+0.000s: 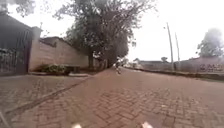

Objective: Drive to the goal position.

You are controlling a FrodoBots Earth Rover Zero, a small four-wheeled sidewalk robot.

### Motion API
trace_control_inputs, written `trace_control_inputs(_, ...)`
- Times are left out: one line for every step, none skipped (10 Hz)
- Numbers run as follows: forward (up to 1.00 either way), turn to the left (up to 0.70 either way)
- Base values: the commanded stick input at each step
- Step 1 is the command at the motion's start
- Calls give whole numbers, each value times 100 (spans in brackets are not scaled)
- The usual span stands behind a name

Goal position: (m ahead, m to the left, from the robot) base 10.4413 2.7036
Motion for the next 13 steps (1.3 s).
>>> trace_control_inputs(70,0)
trace_control_inputs(70,0)
trace_control_inputs(70,0)
trace_control_inputs(70,0)
trace_control_inputs(70,0)
trace_control_inputs(70,0)
trace_control_inputs(70,1)
trace_control_inputs(70,0)
trace_control_inputs(70,0)
trace_control_inputs(70,0)
trace_control_inputs(70,16)
trace_control_inputs(70,12)
trace_control_inputs(70,18)
